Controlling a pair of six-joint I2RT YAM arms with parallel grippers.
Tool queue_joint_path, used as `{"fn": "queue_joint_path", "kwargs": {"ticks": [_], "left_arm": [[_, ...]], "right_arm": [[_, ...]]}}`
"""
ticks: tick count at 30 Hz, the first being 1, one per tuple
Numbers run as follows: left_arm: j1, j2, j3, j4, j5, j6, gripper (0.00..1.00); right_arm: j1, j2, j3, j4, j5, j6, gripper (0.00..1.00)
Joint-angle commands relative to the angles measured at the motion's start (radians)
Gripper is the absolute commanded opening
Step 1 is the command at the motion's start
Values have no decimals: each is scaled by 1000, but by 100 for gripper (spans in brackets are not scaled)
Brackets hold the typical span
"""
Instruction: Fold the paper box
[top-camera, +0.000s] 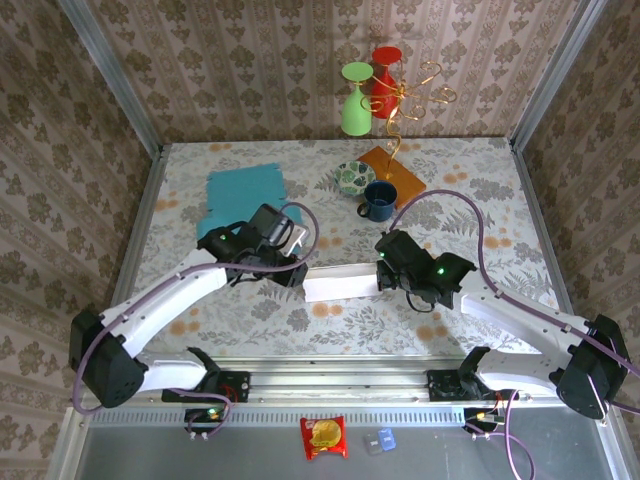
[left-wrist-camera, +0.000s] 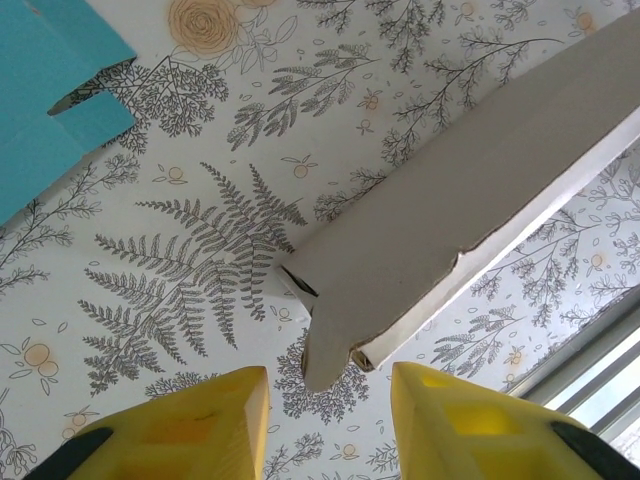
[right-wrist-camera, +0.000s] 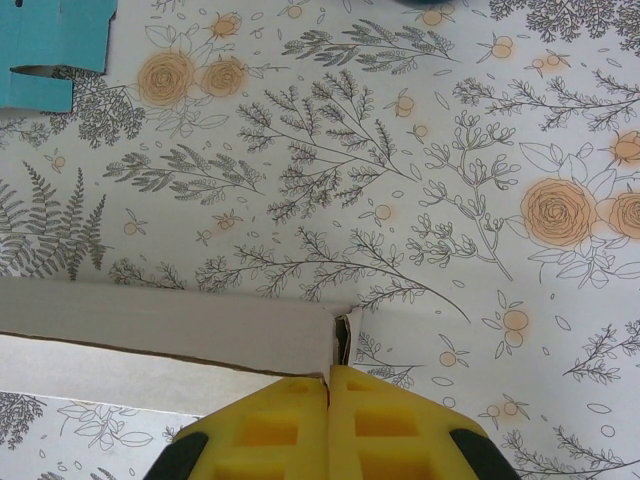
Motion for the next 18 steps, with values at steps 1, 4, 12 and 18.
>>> {"fn": "queue_joint_path", "kwargs": {"ticks": [1, 4, 12, 18], "left_arm": [[-17, 9, 38, -43, -40, -27, 38], [-26, 21, 38, -43, -61, -32, 36], [-44, 57, 67, -46, -110, -36, 27], [-54, 80, 77, -39, -124, -41, 22]], "right_arm": [[11, 21, 12, -62, 15, 22, 0], [9, 16, 11, -63, 14, 22, 0], [10, 6, 0, -64, 14, 26, 0], [10, 7, 1, -62, 11, 25, 0]]}}
